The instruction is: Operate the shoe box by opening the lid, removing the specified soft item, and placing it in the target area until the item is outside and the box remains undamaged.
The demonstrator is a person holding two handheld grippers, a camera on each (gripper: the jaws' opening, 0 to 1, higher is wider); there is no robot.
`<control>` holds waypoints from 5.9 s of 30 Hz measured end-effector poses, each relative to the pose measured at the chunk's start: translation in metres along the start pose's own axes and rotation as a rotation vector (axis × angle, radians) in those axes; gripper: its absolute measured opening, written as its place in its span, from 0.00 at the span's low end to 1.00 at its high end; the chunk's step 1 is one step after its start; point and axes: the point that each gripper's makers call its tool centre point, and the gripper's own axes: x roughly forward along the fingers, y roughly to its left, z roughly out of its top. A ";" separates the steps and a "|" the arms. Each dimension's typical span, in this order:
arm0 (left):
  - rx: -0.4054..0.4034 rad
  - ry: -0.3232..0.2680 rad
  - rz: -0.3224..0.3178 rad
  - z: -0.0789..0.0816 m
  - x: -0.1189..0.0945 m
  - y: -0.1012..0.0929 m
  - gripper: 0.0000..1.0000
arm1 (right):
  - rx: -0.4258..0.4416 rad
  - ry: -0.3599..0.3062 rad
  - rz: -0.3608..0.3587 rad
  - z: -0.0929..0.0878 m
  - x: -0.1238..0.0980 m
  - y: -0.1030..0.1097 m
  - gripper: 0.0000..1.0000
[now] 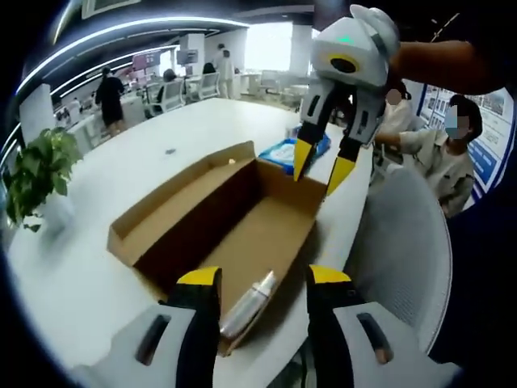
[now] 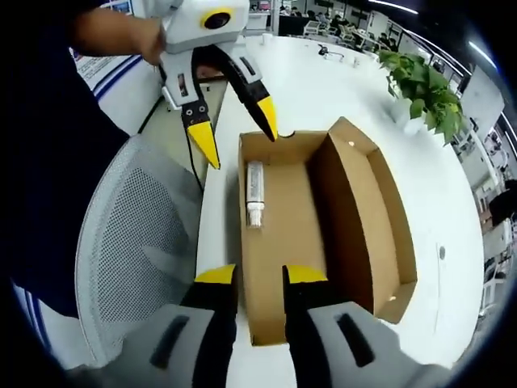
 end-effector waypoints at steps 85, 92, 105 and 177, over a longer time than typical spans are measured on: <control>0.296 0.472 -0.213 -0.058 0.132 0.017 0.34 | 0.141 -0.014 0.108 -0.053 0.065 -0.047 0.18; 0.343 0.473 -0.190 -0.057 0.141 0.022 0.26 | 0.179 -0.035 0.100 -0.060 0.063 -0.048 0.16; 0.376 0.398 -0.223 -0.054 0.142 0.025 0.19 | 0.201 -0.065 0.105 -0.062 0.066 -0.044 0.19; 0.151 -0.053 -0.277 0.005 0.056 -0.009 0.21 | 0.050 0.056 0.113 -0.053 -0.008 -0.044 0.18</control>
